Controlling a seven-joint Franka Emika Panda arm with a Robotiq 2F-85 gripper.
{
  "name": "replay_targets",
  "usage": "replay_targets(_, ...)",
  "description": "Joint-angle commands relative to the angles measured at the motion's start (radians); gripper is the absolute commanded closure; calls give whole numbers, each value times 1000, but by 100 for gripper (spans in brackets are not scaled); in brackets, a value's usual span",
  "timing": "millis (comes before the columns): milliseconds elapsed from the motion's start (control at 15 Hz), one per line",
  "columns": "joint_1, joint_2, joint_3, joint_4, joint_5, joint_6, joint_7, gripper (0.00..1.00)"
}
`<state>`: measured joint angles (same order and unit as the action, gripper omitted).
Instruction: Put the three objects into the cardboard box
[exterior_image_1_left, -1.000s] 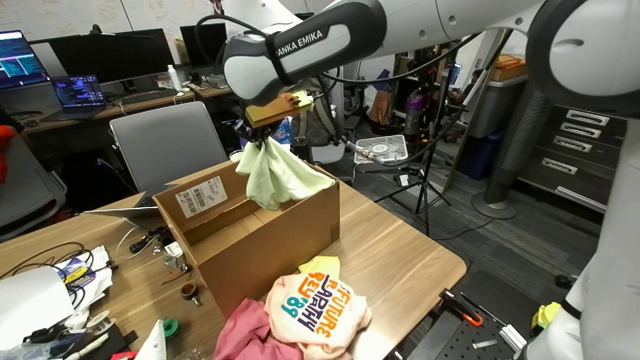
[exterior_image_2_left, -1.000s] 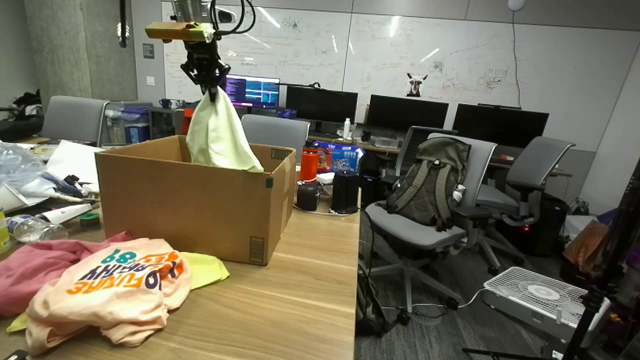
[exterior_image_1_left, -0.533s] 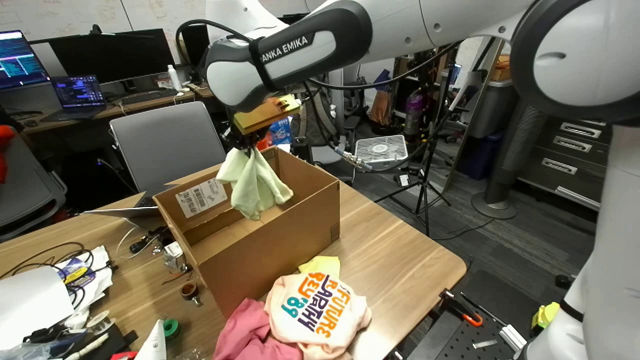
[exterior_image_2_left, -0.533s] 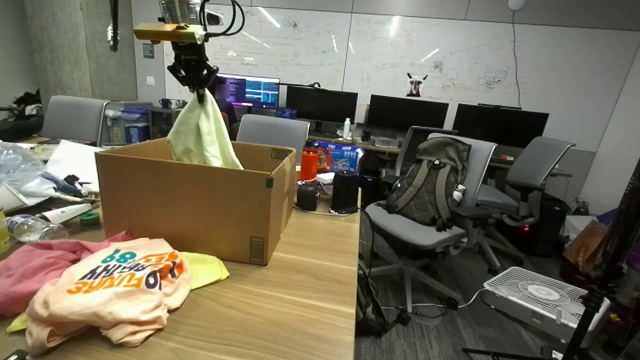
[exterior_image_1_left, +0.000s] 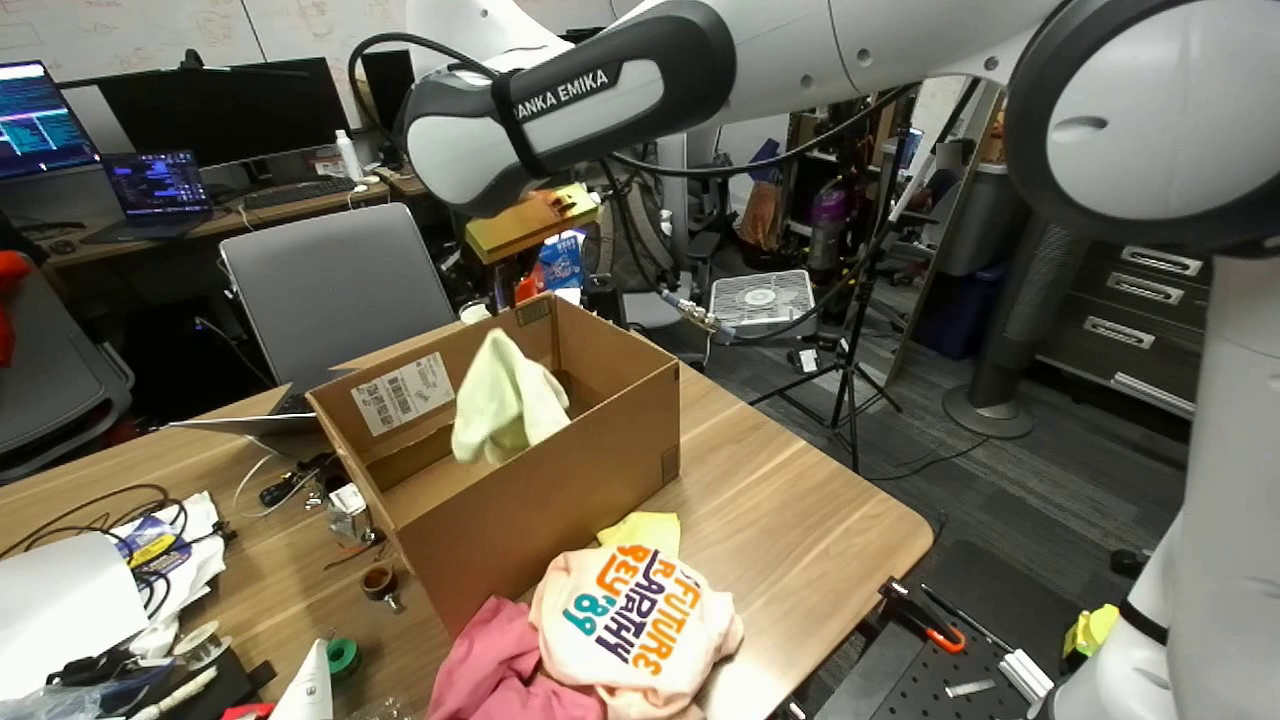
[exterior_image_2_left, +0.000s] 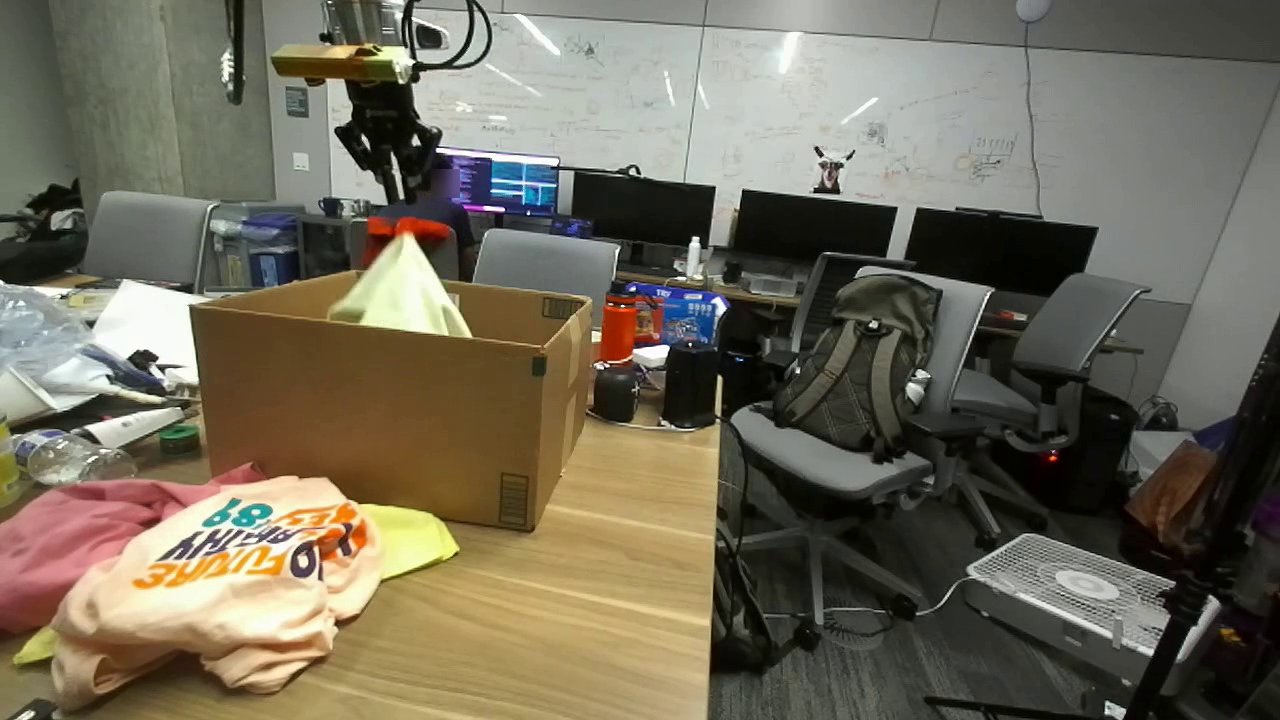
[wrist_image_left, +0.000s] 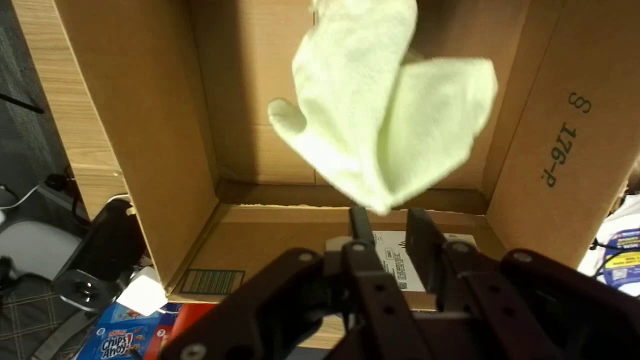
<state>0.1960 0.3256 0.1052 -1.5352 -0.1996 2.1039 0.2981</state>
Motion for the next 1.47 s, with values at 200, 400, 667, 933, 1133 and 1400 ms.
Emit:
replay_targets(200,-10,-40,-36,1,20,-121,6,18)
replay_targets(400,-16,-77,-40,-17,27,-193,17,0)
replay_targets(667,-20,-154,-37,-65,25,-294,31,0)
replay_targets(933,-26,-230,-30,-120,25,-388,39,0)
replay_targets(1133,-33,-279,-26,-172,31,-428,42,0)
replay_targets(1400,-46,-337,-25,-260,54,-447,42,0)
